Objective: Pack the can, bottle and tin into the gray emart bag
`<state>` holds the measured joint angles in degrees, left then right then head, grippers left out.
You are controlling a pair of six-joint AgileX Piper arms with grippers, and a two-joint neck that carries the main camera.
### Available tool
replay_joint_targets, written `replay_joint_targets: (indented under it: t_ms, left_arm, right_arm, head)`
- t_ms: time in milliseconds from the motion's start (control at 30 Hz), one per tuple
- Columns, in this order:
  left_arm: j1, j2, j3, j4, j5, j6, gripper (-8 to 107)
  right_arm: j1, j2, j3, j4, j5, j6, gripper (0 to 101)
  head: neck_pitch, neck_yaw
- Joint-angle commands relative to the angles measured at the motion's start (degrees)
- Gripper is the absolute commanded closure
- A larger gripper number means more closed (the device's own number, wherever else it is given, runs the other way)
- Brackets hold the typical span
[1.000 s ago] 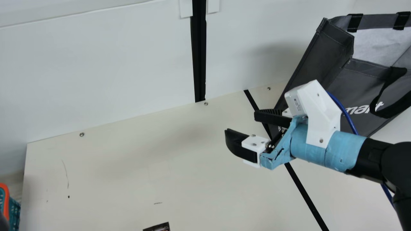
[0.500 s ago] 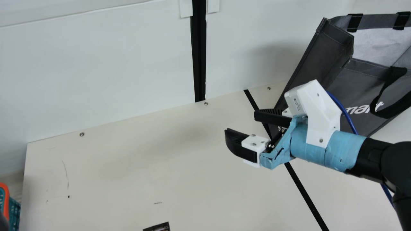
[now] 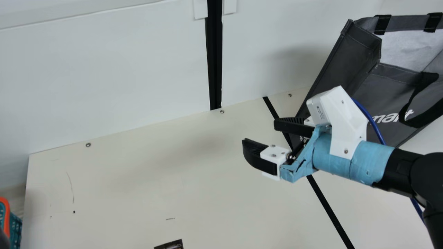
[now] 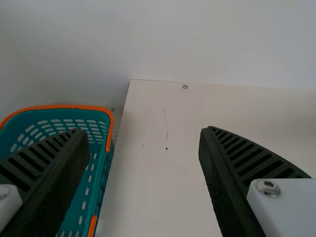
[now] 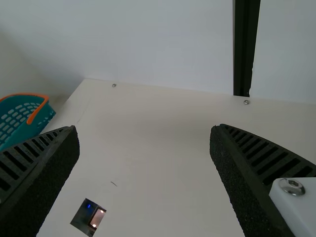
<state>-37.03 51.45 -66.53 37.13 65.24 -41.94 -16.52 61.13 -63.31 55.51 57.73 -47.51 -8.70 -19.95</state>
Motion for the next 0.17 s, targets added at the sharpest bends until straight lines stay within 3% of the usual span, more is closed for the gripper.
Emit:
replay_joint_targets:
  t_ms: [0, 133]
  left_arm:
    - [0.0, 0.0, 0.0, 0.0, 0.0, 0.0, 9]
    - [0.0, 0.0, 0.0, 0.0, 0.0, 0.0, 9]
  right_arm:
    - [0.0, 0.0, 0.0, 0.0, 0.0, 0.0, 10]
    - [0.0, 0.0, 0.0, 0.0, 0.0, 0.0, 10]
  head:
    - [-1.3, -0.05]
    - [-1.3, -0.05]
